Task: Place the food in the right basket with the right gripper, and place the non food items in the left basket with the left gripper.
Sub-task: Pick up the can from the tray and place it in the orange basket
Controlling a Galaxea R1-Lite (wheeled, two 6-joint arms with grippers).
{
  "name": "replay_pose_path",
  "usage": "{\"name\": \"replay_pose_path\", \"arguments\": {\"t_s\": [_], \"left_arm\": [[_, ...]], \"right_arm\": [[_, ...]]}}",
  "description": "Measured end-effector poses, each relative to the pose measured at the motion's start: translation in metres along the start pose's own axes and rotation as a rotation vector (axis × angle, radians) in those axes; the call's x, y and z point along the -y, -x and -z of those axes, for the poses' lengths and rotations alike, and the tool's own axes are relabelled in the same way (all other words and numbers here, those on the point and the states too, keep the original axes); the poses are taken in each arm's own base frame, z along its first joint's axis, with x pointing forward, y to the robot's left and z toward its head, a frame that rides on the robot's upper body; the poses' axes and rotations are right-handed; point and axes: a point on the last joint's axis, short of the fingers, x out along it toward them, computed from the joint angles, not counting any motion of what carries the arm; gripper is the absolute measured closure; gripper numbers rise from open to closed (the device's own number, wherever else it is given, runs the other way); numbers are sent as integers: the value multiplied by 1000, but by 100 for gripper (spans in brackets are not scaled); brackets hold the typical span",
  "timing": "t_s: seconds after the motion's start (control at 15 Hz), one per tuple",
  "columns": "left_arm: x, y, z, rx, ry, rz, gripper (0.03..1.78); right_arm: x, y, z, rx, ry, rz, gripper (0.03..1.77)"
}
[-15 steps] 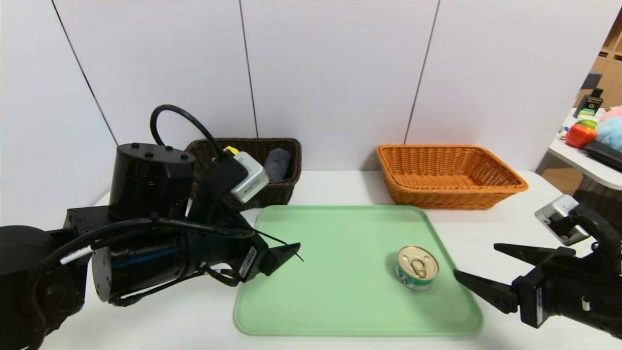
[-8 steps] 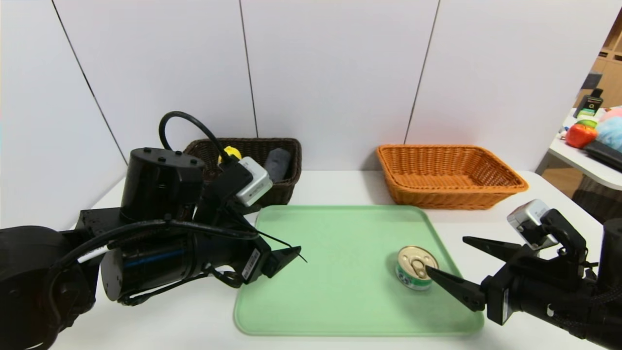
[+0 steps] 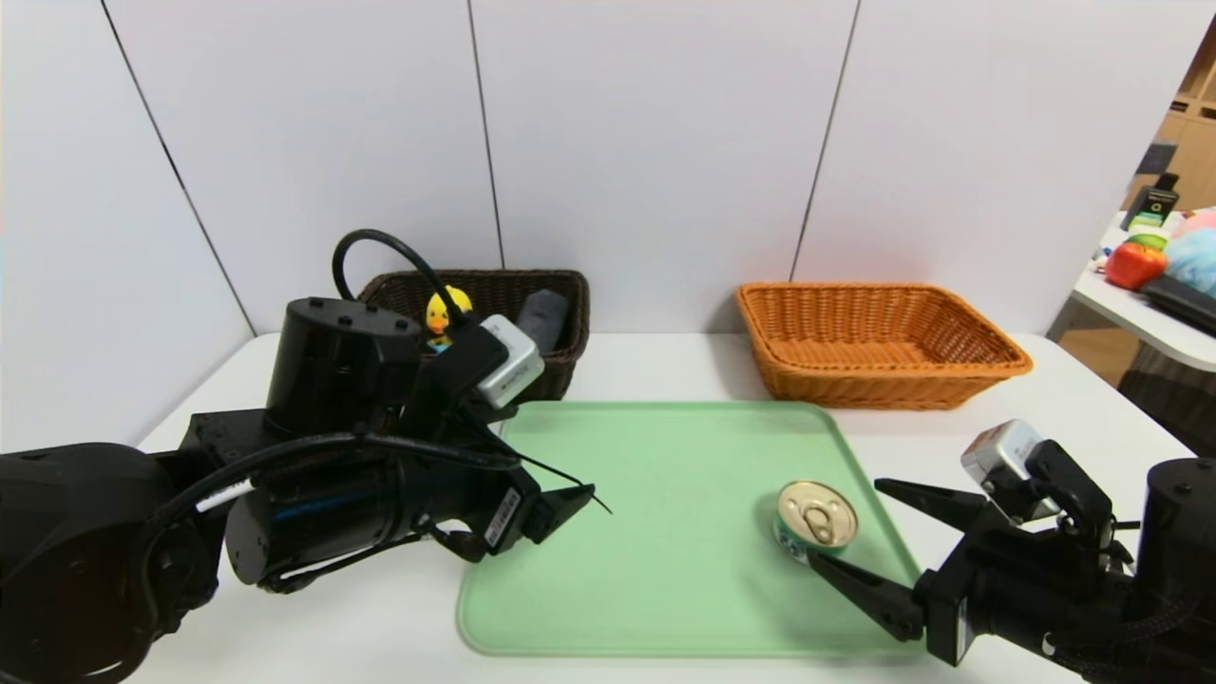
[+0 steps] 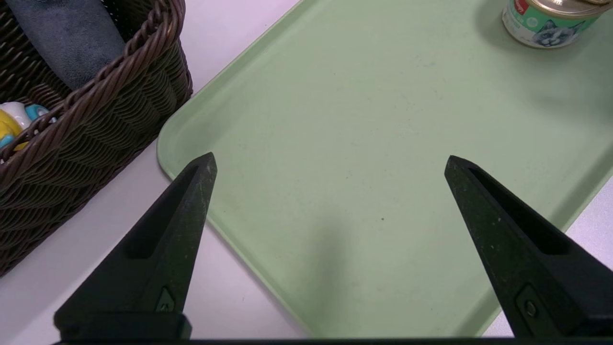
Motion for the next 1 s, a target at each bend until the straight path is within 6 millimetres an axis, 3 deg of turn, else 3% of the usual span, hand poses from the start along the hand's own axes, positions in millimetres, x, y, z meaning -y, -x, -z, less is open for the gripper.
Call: {"name": "replay_pose_path", "arguments": {"t_s": [0.47, 1.0], "left_arm": [[0, -4, 2, -7, 0, 2, 12], [0, -5, 2, -10, -1, 2, 12]], "right_arm": [[-5, -6, -6, 28, 9, -2, 9], [-17, -35, -6, -3, -56, 179, 9]]}}
